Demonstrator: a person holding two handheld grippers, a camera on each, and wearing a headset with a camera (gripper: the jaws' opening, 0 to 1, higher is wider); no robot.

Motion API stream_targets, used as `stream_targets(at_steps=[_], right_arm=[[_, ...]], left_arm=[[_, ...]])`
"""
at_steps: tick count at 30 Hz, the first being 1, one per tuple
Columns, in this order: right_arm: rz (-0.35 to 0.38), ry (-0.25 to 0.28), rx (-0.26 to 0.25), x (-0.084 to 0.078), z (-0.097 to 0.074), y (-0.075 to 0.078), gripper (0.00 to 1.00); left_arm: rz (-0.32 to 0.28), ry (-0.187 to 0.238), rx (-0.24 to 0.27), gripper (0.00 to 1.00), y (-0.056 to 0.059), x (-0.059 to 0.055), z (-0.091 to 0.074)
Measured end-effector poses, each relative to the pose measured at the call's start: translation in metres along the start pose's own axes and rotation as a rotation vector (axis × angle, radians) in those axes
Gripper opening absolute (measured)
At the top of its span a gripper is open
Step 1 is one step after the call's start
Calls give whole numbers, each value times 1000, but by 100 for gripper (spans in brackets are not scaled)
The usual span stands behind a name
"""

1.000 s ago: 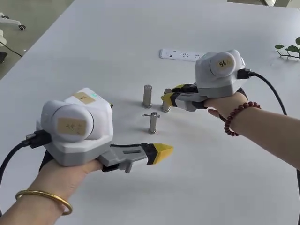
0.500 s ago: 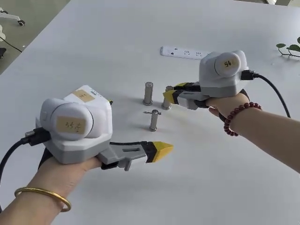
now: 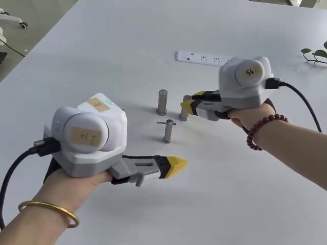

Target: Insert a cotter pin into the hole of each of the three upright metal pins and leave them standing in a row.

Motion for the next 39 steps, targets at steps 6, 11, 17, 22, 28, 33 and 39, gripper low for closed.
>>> stream_targets(at_steps=[6, 11, 17, 22, 28, 33, 39], right_arm=[[20, 1, -29, -5, -15, 5, 8], [35, -4, -65, -14, -27, 9, 8], [59, -11, -71, -19, -40, 7, 7], [74, -22, -86, -24, -48, 3, 8], [99, -23, -107, -31, -59, -10, 8], [133, -25, -138, -37, -69, -25, 8], [146, -33, -157, -44, -74, -38, 8]], left_arm=[[-16, 11, 0, 99, 0, 1, 1], [-23, 23, -5, 99, 1, 3, 0], [-22, 20, -6, 99, 2, 3, 0], [-23, 23, -6, 99, 3, 2, 1], [12, 23, -11, 98, 5, 2, 4], [14, 23, -22, 99, 6, 2, 5], [12, 30, -26, 99, 5, 2, 6]])
Point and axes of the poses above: the centre of the closed fingertips' face, and the gripper's own axes: z roughly forward along the fingers, y roughly to its right, x roughly out of its top, the point moved 10 cm from there along -z, roughly backward along the fingers, and after that the axes turned 6 degrees about -x, right-handed, at the moved point
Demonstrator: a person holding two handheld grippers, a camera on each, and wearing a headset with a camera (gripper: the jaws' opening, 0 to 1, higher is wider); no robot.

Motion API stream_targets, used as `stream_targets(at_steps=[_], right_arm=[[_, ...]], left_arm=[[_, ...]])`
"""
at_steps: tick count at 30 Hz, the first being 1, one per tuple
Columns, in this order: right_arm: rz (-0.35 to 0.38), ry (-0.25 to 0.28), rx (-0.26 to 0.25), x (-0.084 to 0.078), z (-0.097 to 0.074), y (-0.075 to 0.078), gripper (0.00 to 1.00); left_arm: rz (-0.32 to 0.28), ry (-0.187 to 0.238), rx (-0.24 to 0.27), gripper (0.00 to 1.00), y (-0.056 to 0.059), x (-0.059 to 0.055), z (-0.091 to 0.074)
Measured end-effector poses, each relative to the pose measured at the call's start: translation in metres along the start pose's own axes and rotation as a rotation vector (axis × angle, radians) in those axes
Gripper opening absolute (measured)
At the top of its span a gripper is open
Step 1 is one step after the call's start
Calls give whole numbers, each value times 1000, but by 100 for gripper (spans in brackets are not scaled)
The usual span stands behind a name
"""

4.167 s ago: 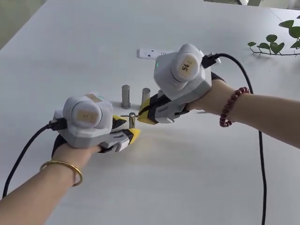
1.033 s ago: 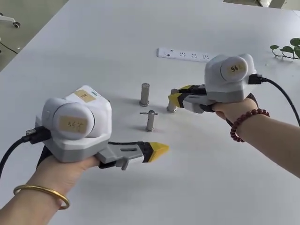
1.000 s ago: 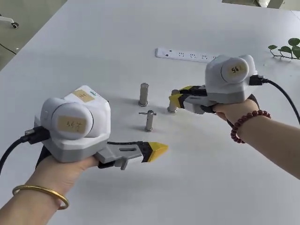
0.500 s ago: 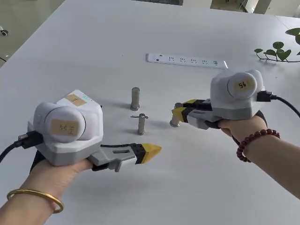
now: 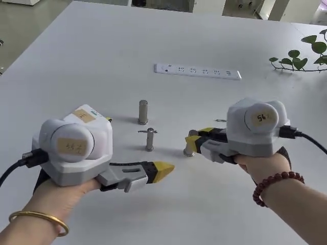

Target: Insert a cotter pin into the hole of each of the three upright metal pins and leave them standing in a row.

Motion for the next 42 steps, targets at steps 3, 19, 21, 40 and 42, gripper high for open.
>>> stream_targets(at_steps=[3, 19, 21, 40, 42], right_arm=[[8, -2, 3, -4, -1, -3, 8], [-12, 3, -6, -10, -6, -9, 8], [-12, 5, -9, -10, -5, -9, 8], [36, 20, 14, -11, -20, 0, 16], [32, 18, 18, -10, -23, 3, 16]], left_arm=[[-1, 1, -3, 99, 0, 0, 0], [-13, 3, -13, 99, 1, 0, 0], [-17, 3, -16, 99, 2, 0, 0], [-13, -2, -16, 99, 4, 1, -1], [-12, -4, -16, 99, 4, 1, -1]])
Point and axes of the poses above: the centre of the closed fingertips' face, and the gripper's own axes: z roughly forward along the fingers, y roughly to its right, x roughly out of its top, the point moved 10 cm from there along -z, roughly backward along the fingers, and after that the axes turned 6 degrees about -x, right-handed, at the moved point
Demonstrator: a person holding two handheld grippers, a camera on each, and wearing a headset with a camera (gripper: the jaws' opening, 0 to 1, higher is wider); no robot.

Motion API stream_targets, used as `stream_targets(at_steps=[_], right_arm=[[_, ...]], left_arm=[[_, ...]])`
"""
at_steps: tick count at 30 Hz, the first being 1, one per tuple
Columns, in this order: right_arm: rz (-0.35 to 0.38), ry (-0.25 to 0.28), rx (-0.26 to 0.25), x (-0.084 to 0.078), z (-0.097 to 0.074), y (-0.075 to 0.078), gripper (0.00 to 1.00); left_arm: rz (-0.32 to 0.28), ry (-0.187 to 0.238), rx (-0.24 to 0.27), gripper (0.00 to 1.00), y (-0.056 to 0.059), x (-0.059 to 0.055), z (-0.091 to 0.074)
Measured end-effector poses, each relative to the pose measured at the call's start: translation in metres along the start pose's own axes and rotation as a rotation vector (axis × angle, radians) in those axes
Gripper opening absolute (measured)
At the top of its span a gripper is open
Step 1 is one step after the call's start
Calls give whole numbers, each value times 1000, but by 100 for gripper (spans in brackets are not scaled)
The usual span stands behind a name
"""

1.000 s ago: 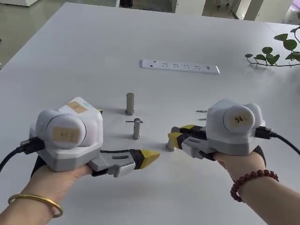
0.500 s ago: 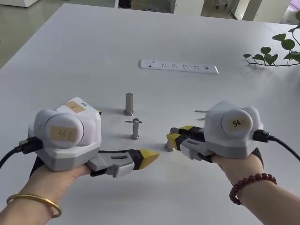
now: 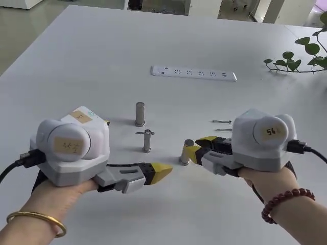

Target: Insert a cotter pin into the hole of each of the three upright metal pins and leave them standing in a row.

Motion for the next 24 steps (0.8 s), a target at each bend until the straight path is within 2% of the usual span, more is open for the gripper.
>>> stream_targets(at_steps=[8, 10, 13, 16, 19, 24], right_arm=[[-56, -21, 32, 9, -13, 15, 16], [-74, -26, 42, 10, -16, 25, 16], [-103, -38, 47, 13, -18, 32, 16], [-159, -79, 46, 13, -18, 40, 16], [-162, -102, 41, 12, -16, 46, 16], [-210, -148, 28, 10, -12, 57, 16]], left_arm=[[4, -3, -3, 99, 0, 0, 0], [6, 2, -5, 99, 1, 0, 0], [8, 2, -8, 99, 1, 0, 0], [11, 2, -9, 99, 1, 0, 1], [19, 2, -8, 99, 0, 0, 1], [15, -7, -14, 98, 1, -1, 1]])
Point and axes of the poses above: the centre of the closed fingertips' face, and the gripper's own axes: z roughly forward along the fingers, y roughly to its right, x roughly out of its top, the point moved 10 cm from there along -z, roughly backward along the fingers, and after that the axes turned 6 degrees about -x, right-handed, at the moved point
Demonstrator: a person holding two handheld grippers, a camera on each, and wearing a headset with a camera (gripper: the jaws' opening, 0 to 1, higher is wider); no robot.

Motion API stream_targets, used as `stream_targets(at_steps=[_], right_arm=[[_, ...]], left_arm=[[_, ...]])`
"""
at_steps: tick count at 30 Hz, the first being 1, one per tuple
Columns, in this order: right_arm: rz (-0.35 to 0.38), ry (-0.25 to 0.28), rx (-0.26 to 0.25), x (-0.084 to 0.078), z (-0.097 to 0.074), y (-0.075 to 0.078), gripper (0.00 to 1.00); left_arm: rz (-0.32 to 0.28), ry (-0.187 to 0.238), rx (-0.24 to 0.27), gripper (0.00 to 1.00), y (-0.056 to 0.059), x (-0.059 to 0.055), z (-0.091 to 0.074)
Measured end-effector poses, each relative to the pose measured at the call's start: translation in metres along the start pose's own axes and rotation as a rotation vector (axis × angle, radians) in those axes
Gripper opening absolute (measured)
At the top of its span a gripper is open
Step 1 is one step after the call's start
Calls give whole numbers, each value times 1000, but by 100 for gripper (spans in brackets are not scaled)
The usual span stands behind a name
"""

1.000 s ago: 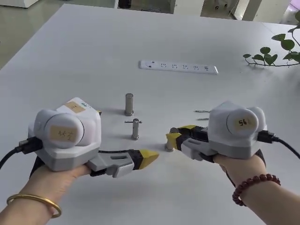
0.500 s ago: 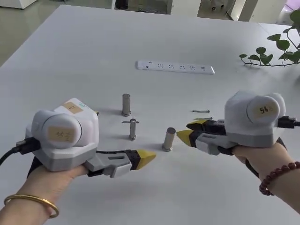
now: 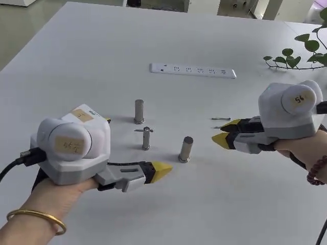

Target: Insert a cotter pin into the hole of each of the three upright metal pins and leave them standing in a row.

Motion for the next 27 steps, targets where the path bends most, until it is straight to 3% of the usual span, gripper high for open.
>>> stream_targets(at_steps=[16, 22, 27], right_arm=[[-180, -140, 7, -2, 22, 50, 13], [-262, -198, 13, -3, 32, 61, 11], [-290, -236, 31, -2, 40, 66, 10]], left_arm=[[-8, -1, -30, 95, 0, -1, 1], [-1, 0, -18, 94, -3, -1, 1], [-1, -8, -18, 94, -2, -2, 1]])
Point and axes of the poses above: the centre of the closed fingertips' face, and the gripper's own axes: z roughly forward along the fingers, y roughly to its right, x roughly out of its top, the point moved 10 cm from there along -z, roughly backward along the fingers, and after that the axes turned 6 degrees about -x, right-handed, at the moved point
